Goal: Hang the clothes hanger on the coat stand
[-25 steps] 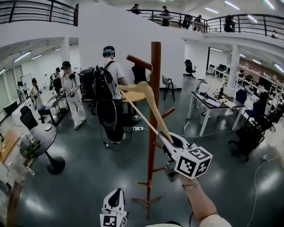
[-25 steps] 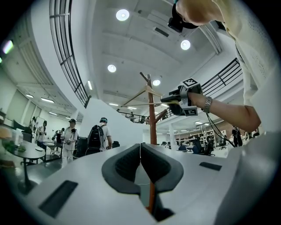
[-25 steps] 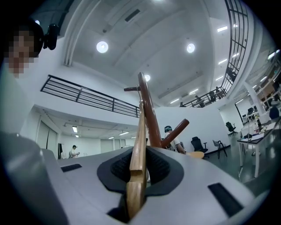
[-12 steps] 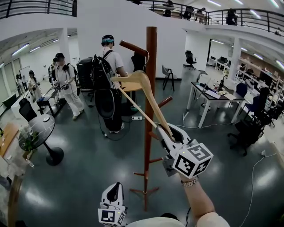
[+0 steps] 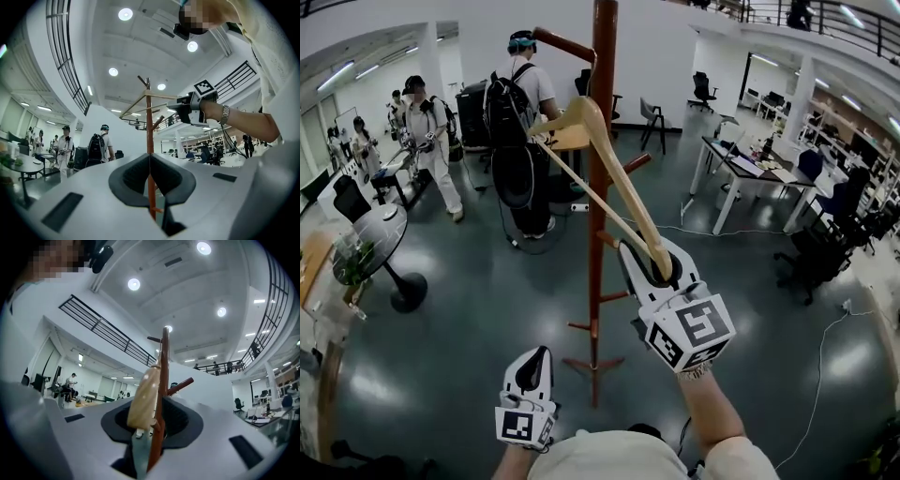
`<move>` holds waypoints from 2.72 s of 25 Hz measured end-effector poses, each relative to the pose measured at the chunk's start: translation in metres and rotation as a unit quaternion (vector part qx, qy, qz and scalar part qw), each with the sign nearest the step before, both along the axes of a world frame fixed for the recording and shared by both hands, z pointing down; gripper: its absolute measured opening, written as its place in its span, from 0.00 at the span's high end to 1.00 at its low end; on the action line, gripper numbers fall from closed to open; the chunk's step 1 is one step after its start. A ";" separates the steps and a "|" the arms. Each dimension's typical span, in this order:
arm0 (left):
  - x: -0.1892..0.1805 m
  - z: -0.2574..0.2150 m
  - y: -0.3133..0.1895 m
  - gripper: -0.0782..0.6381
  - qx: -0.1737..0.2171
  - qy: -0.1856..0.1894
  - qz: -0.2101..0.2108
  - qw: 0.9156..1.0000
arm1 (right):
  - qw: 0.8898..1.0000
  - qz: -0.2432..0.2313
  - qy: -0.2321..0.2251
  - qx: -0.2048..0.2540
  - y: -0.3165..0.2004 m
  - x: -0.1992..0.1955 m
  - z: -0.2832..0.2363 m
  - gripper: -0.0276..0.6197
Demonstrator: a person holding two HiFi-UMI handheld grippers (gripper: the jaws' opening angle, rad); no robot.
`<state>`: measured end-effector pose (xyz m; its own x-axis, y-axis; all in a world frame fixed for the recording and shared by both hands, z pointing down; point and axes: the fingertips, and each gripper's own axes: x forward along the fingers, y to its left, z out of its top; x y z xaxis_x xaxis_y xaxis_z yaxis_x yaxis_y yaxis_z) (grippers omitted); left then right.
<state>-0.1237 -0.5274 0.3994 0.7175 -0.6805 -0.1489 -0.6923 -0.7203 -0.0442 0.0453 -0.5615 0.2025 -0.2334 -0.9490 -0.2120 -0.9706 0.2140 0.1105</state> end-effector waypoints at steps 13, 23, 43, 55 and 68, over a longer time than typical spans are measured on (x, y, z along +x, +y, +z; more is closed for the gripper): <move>0.069 -0.030 0.054 0.87 0.018 0.018 0.003 1.000 | 0.998 -0.028 -0.035 -0.039 0.066 0.023 0.051 0.78; 0.121 -0.051 0.115 0.87 0.031 0.021 -0.033 0.999 | 0.989 -0.080 -0.027 -0.123 0.124 0.033 0.128 0.78; 0.132 -0.009 0.201 0.87 -0.010 0.030 -0.146 0.989 | 0.965 -0.215 -0.068 -0.131 0.237 0.007 0.202 0.87; 0.110 0.001 0.222 0.87 -0.006 0.037 -0.182 0.983 | 0.950 -0.262 -0.067 -0.154 0.261 -0.025 0.221 0.87; 0.103 0.005 0.224 0.87 -0.002 0.037 -0.199 0.979 | 0.947 -0.274 -0.061 -0.158 0.263 -0.027 0.222 0.87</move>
<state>-0.0206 -0.3038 0.4046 0.3836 -0.9044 -0.1868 -0.9191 -0.3937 0.0184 0.0184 -0.2990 0.4242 -0.7009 -0.7133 0.0052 -0.7059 0.6925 -0.1489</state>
